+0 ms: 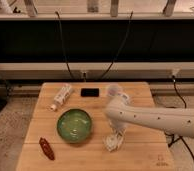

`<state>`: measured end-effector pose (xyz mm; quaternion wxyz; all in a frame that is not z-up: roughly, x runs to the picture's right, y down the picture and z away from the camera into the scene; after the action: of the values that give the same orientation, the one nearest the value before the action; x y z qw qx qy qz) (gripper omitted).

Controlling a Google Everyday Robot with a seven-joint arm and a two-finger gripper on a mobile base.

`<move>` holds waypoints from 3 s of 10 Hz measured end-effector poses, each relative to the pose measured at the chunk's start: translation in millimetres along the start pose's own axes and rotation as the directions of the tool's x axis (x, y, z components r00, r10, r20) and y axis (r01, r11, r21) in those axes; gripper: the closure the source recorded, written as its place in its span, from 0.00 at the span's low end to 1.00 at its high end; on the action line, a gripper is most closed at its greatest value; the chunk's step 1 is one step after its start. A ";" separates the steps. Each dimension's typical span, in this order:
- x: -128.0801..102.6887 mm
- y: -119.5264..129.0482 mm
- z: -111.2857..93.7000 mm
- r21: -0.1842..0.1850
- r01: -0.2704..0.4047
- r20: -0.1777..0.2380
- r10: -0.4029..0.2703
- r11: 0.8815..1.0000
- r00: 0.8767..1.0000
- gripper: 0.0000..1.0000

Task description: Wipe the white sponge on the table

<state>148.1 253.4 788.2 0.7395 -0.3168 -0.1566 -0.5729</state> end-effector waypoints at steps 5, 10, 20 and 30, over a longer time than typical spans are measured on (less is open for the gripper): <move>24.1 71.0 5.0 -0.059 -0.123 -0.034 0.121 0.991 0.992 1.00; 78.6 70.4 0.4 -0.067 -0.162 -0.085 0.156 0.984 0.984 1.00; 54.5 -33.7 7.7 0.009 0.025 -0.047 -0.024 1.000 0.999 1.00; 2.6 33.3 14.2 0.012 0.012 0.033 -0.013 1.000 0.999 1.00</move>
<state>182.3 265.4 790.7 0.7351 -0.3209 -0.1740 -0.5714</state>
